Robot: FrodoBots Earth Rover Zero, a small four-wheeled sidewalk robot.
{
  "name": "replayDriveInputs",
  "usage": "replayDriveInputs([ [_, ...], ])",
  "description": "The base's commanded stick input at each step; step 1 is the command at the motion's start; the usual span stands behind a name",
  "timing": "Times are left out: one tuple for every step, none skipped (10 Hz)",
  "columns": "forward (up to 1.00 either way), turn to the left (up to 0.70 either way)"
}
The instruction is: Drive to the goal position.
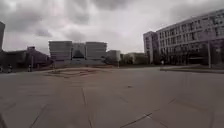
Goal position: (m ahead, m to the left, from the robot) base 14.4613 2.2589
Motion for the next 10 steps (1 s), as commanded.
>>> replayDriveInputs([
  [0.70,0.20],
  [0.70,0.02],
  [0.70,0.01],
  [0.70,0.00],
  [0.70,0.00],
  [0.70,0.00],
  [0.70,0.00],
  [0.70,0.00],
  [0.70,0.00],
  [0.70,0.00],
])
